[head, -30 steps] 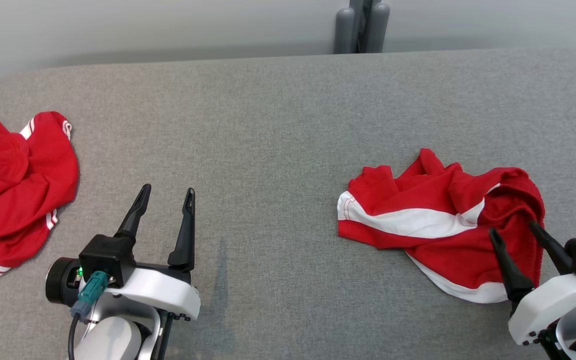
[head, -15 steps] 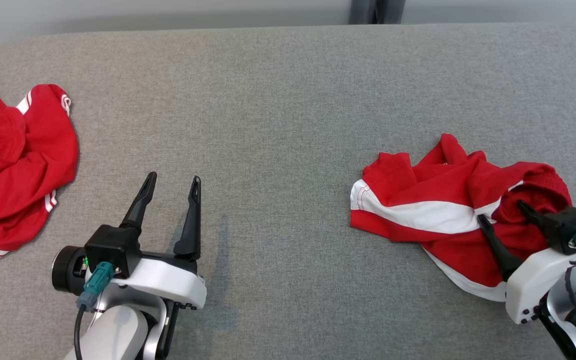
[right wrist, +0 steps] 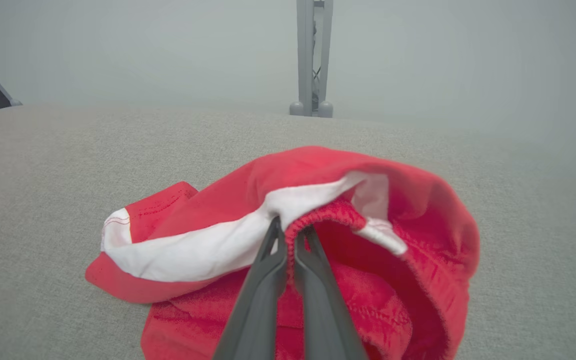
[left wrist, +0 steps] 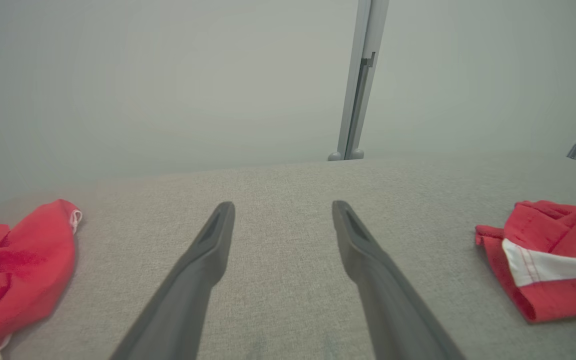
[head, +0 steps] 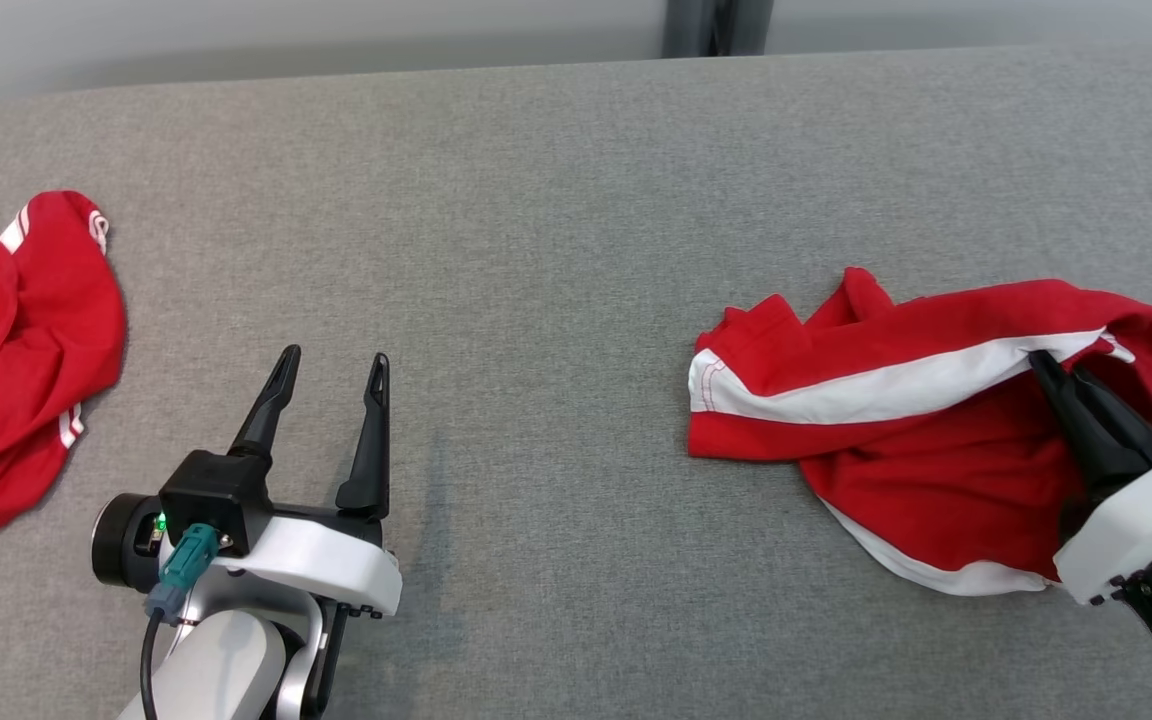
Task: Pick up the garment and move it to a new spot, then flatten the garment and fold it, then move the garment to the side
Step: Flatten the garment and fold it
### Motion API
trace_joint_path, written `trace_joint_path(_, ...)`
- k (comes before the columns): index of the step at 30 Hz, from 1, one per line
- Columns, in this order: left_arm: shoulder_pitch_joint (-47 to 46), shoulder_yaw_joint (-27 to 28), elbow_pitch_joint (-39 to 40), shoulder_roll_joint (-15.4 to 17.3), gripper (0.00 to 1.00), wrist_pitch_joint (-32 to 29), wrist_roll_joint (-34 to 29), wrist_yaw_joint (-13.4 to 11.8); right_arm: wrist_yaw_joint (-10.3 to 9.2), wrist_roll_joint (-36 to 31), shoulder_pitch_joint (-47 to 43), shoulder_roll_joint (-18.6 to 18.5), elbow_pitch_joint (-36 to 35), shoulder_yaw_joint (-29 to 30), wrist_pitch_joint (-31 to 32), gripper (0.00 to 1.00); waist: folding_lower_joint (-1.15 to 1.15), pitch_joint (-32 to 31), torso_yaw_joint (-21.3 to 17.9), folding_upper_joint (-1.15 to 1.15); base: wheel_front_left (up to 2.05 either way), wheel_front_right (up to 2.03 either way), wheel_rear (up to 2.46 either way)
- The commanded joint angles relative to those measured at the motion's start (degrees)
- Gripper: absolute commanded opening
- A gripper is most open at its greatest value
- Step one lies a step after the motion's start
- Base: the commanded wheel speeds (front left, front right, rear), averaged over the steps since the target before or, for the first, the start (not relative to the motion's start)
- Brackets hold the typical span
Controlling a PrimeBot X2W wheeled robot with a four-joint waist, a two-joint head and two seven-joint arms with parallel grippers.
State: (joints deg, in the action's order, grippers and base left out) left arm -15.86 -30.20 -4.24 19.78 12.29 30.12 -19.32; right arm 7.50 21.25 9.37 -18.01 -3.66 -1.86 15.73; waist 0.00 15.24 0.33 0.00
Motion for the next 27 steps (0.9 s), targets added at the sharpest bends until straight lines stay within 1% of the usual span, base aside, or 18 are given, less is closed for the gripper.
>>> trace_joint_path(1, -0.11, 0.18, 0.07, 0.44, 1.0, -0.09, 0.05, -0.18, -0.02, 2.02, -0.84, 0.64, -1.19, 0.72, 1.03, 0.0, 0.0, -0.41, -0.72, 0.0, 0.0, 0.0, 0.0)
trace_joint_path(3, -0.39, 0.04, 0.15, 0.52, 1.0, -0.25, 0.05, -0.09, -0.02, 4.66, -1.89, 0.78, -2.48, 2.13, 3.21, 0.0, 0.0, -0.61, -1.22, 0.0, 0.0, 0.0, 0.0)
trace_joint_path(4, -0.57, -0.16, 0.29, 0.52, 1.0, -0.37, 0.02, -0.08, -0.02, 6.45, -3.77, 0.7, -2.7, 2.42, 6.45, 0.0, 0.0, -0.78, -1.59, 0.0, 0.0, 0.0, 0.0)
trace_joint_path(7, -0.65, -0.34, 0.4, 0.7, 1.0, -0.63, 0.01, -0.15, -0.02, 7.44, -6.55, 0.54, -2.54, 2.65, 11.43, 0.0, 0.0, -0.91, -1.99, 0.0, 0.0, 0.0, 0.0)
trace_joint_path(10, -0.54, -0.43, 0.48, 0.86, 1.0, -0.84, 0.09, -0.24, -0.02, 8.63, -9.14, 1.3, -2.52, 3.51, 15.18, 0.0, 0.0, -1.02, -2.24, 0.0, 0.0, 0.0, 0.0)
trace_joint_path(13, -0.22, -0.57, 0.54, 1.05, 1.0, -1.04, 0.16, -0.35, -0.02, 8.81, -11.22, 2.34, -2.41, 5.25, 16.46, 0.0, 0.0, -1.26, -2.34, 0.0, 0.0, 0.0, 0.0)
trace_joint_path(16, -0.04, -0.6, 0.57, 1.15, 1.0, -1.12, 0.29, -0.39, -0.01, 9.37, -11.81, 3.33, -1.73, 5.49, 15.79, 0.0, 0.0, -1.44, -2.36, 0.0, 0.0, 0.0, 0.0)
trace_joint_path(17, 0.03, -0.63, 0.57, 1.19, 1.0, -1.17, 0.37, -0.37, -0.01, 9.53, -11.86, 3.48, -1.67, 5.41, 14.87, 0.04, 0.0, -1.56, -2.36, 0.0, 0.0, 0.0, 0.0)
trace_joint_path(18, 0.1, -0.65, 0.55, 1.21, 1.0, -1.19, 0.42, -0.36, -0.02, 9.73, -11.89, 3.85, -1.44, 5.58, 14.13, 0.44, 0.0, -1.68, -2.36, 0.0, 0.0, 0.0, 0.0)
trace_joint_path(19, 0.16, -0.71, 0.51, 1.21, 1.0, -1.24, 0.52, -0.34, -0.02, 10.03, -12.19, 4.51, -1.09, 5.8, 13.6, 1.0, 0.0, -1.88, -2.33, 0.0, 0.0, 0.0, 0.0)
trace_joint_path(23, 0.71, -0.67, 0.71, 1.33, 1.0, -1.38, 0.67, -0.62, -0.02, 9.18, -13.66, 5.88, -1.04, 7.53, 11.69, 1.0, 0.0, -2.74, -2.29, 0.0, 0.0, 0.0, 0.0)
trace_joint_path(27, 1.13, -0.38, 1.08, 1.62, 1.0, -1.33, 1.03, -0.93, -0.01, 8.77, -15.39, 7.85, -2.9, 10.49, 10.43, 1.0, 0.0, -3.37, -2.26, 0.0, 0.0, 0.0, 0.0)
